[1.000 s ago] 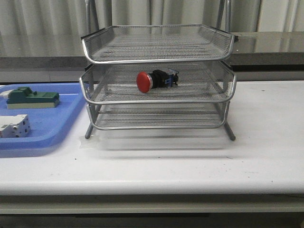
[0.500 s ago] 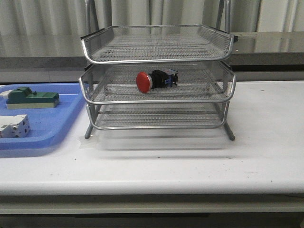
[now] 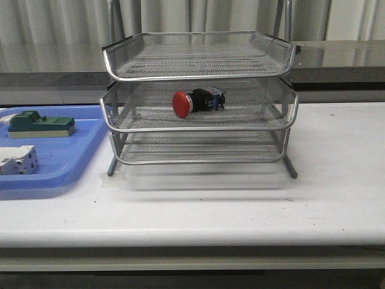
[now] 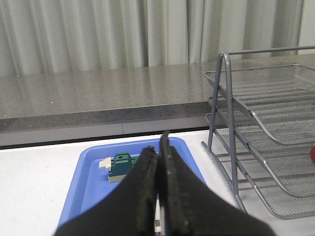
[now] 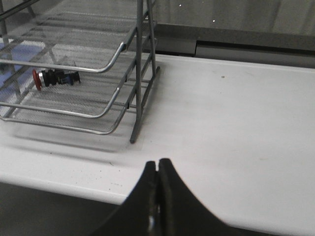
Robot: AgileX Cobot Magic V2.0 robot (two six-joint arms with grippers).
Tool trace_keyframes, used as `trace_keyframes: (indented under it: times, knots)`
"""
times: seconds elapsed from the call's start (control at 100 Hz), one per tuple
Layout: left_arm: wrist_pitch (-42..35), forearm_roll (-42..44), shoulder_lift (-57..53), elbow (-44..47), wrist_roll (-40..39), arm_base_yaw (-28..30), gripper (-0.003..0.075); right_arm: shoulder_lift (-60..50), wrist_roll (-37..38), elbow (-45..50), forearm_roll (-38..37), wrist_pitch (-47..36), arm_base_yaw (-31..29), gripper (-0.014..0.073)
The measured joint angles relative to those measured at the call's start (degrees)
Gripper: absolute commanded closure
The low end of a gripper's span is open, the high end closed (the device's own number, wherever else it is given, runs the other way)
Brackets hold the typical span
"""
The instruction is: Place button on rack with both arms
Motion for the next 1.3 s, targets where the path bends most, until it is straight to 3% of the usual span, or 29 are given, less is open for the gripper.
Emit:
trace_keyframes:
  times: [0.21, 0.58, 0.8, 1.3]
  knots:
    - [0.0, 0.0, 0.0, 0.0, 0.0, 0.0, 0.0740, -5.9, -5.1, 8.7, 6.6, -10.0, -5.2, 0.0654]
    - [-0.1, 0.0, 0.0, 0.0, 0.0, 0.0, 0.0740, -9.4, -5.6, 21.2, 9.9, -20.8, -10.8, 0.0654]
    - [-0.1, -0.1, 0.0, 0.0, 0.0, -0.2, 0.0740, -9.4, -5.7, 27.6, 11.0, -32.0, -11.8, 0.0654]
    - [-0.2, -0.1, 0.0, 0.0, 0.0, -0.2, 0.0740, -9.4, -5.7, 28.3, 9.6, -34.5, -11.8, 0.0654]
